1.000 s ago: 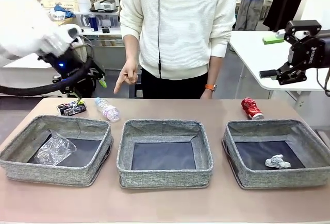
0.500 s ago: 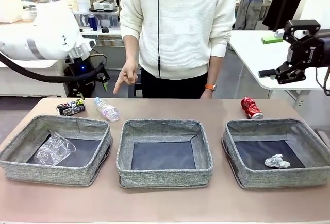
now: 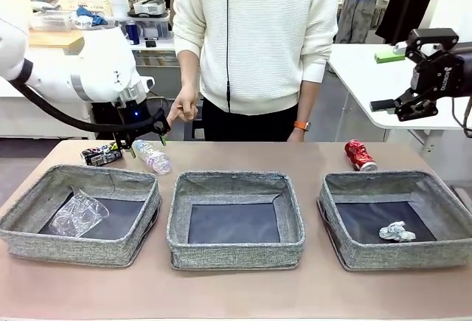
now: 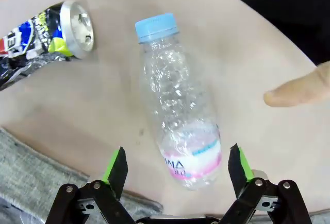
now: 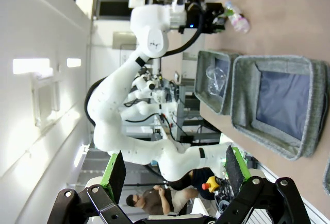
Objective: Sort the waste into the appropriate baskets.
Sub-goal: Pick up the waste item pointed out by the person.
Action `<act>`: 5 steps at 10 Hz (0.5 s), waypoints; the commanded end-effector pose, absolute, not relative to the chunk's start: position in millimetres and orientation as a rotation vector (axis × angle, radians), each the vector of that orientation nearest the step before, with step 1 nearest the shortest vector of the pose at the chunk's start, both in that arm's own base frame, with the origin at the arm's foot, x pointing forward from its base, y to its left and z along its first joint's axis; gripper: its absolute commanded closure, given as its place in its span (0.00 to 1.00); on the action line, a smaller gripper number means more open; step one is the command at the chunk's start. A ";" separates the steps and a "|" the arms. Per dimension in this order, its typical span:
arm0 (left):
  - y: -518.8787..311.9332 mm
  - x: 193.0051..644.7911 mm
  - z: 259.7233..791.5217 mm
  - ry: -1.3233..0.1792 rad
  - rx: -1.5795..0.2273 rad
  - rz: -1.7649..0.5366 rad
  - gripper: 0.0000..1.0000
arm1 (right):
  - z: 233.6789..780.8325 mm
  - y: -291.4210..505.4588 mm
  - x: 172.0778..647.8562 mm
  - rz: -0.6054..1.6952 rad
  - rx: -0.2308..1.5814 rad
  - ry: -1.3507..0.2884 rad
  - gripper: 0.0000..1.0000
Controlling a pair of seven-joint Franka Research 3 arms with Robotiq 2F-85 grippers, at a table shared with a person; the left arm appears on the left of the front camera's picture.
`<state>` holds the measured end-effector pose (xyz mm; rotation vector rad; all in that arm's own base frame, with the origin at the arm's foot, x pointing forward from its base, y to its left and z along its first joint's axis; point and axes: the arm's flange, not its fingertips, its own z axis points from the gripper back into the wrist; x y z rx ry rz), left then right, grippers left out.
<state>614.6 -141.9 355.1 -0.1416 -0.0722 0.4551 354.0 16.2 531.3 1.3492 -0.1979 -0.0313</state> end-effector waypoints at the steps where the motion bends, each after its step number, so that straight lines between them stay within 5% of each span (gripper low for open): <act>1: -136.3 618.6 350.3 -0.100 -0.139 0.424 0.00 | 534.4 16.4 353.4 -0.044 1.343 -0.182 0.00; 5: -139.5 620.4 330.2 -0.127 -0.128 0.391 0.00 | 534.4 16.4 353.4 -0.044 1.343 -0.182 0.00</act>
